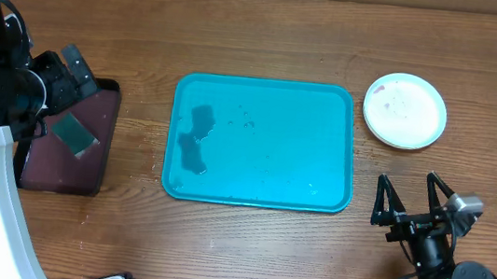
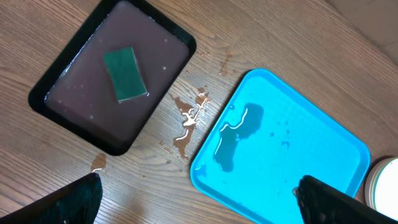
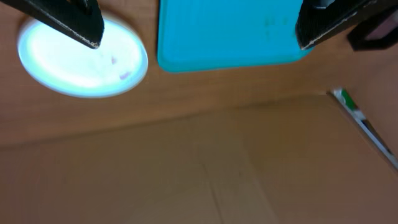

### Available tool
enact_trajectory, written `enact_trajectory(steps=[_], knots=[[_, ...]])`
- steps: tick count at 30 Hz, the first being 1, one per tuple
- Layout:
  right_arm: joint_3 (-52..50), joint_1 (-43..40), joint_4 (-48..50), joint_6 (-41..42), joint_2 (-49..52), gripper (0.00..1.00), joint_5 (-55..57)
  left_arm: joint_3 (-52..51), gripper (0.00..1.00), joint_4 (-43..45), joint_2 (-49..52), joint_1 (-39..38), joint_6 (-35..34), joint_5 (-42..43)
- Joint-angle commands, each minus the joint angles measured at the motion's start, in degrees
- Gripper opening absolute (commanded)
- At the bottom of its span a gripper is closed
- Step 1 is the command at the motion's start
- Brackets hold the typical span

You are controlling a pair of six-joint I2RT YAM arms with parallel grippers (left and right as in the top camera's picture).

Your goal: Clean dirty plates on tray and stack at the side

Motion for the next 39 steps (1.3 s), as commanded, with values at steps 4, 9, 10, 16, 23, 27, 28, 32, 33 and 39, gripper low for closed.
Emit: enact_trajectory(steps=[4, 9, 10, 16, 23, 27, 28, 32, 33, 39], knots=[[-5.2, -0.33, 8.96, -0.2, -3.54, 1.0, 2.45, 0.13, 1.0, 0.09, -0.13, -0.22, -1.03, 0.37], [-8.0, -0.33, 14.91, -0.22, -3.8, 1.0, 4.72, 0.13, 1.0, 0.09, -0.13, -0.22, -1.03, 0.37], [-8.61, -0.33, 16.28, -0.22, -3.8, 1.0, 5.11, 0.13, 1.0, 0.09, -0.13, -0.22, -1.03, 0.39], [-11.17, -0.33, 19.5, -0.31, -4.94, 1.0, 6.82, 0.13, 1.0, 0.09, -0.13, -0.22, -1.03, 0.37], [-11.17, -0.33, 13.35, -0.63, -5.64, 1.0, 12.98, 0.13, 1.0, 0.09, -0.13, -0.2, -1.03, 0.37], [-11.17, -0.33, 7.06, -0.66, -5.64, 1.0, 18.18, 0.13, 1.0, 0.09, -0.13, -0.2, -1.03, 0.39], [-11.17, -0.33, 4.76, -0.72, -5.64, 1.0, 19.12, 0.13, 1.0, 0.09, -0.13, -0.2, -1.03, 0.37], [-11.15, -0.33, 5.07, -4.24, -5.64, 1.0, 17.81, 0.13, 1.0, 0.09, -0.13, -0.2, -1.03, 0.39], [-11.15, -0.33, 5.07, -4.55, -5.64, 1.0, 17.81, 0.13, 1.0, 0.09, -0.13, -0.22, -1.03, 0.39], [-11.15, -0.33, 5.09, -5.55, -5.64, 1.0, 17.77, 0.13, 1.0, 0.09, -0.13, -0.2, -1.03, 0.37]])
